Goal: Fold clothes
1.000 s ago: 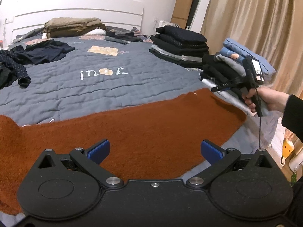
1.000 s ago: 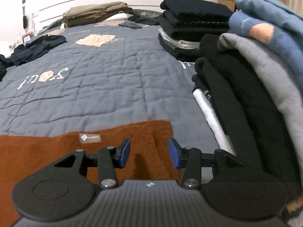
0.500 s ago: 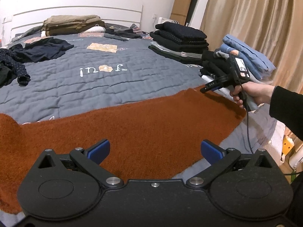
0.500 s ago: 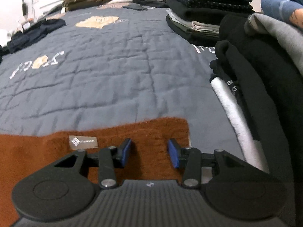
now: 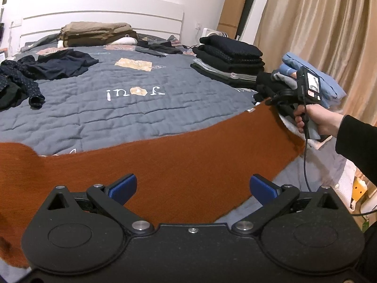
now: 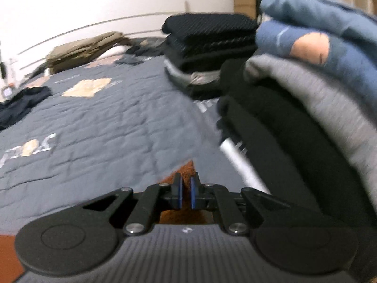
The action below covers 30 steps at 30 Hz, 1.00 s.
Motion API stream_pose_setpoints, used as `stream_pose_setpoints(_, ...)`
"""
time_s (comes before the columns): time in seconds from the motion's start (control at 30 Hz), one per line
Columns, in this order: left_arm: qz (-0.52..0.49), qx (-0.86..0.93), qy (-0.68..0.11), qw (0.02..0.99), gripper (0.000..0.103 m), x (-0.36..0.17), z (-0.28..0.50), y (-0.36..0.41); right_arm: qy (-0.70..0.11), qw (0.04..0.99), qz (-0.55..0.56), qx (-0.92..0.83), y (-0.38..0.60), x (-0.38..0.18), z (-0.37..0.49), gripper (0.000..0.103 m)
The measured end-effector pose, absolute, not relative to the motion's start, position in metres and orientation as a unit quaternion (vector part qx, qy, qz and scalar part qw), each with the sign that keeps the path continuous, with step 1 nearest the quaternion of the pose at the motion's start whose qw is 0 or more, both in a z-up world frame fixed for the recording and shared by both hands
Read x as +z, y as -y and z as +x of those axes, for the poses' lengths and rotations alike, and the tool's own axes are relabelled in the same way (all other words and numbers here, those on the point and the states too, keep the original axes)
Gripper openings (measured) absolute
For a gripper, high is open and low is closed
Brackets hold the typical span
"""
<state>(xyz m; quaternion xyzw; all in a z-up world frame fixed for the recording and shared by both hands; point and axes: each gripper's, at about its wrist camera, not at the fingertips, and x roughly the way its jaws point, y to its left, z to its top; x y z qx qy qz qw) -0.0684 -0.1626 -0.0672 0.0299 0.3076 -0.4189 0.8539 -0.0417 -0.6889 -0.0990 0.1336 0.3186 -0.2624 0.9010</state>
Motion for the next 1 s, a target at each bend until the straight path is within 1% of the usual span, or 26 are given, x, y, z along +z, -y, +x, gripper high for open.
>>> stream_pose_setpoints(0.07,0.030,-0.415,-0.309,0.855,0.103,-0.068,-0.066,0.162,-0.323,0.896,0.135,-0.273,0.694,-0.104,-0.037,0.008)
stream_pose_setpoints(0.13,0.031,-0.412,-0.308,0.857,0.103,-0.067,-0.065,0.161,-0.340,0.888,0.114,-0.286,0.690,-0.110,-0.035,0.011)
stream_pose_setpoints(0.27,0.037,-0.407,-0.300,0.862,0.103,-0.064,-0.065,0.156,-0.351,0.883,0.080,-0.301,0.674,-0.108,-0.045,0.020)
stream_pose_setpoints(0.43,0.050,-0.400,-0.283,0.870,0.103,-0.059,-0.070,0.146,-0.320,0.896,0.129,-0.278,0.643,-0.077,-0.079,0.026)
stream_pose_setpoints(0.6,0.067,-0.388,-0.265,0.880,0.103,-0.053,-0.077,0.132,-0.286,0.918,0.173,-0.213,0.578,-0.047,-0.111,0.031)
stream_pose_setpoints(0.8,0.089,-0.368,-0.238,0.895,0.103,-0.045,-0.087,0.104,-0.279,0.929,0.211,-0.122,0.497,-0.036,-0.124,0.035)
stream_pose_setpoints(1.0,0.097,-0.331,-0.227,0.911,0.102,-0.043,-0.087,0.064,-0.291,0.929,0.223,-0.052,0.427,-0.038,-0.122,0.038)
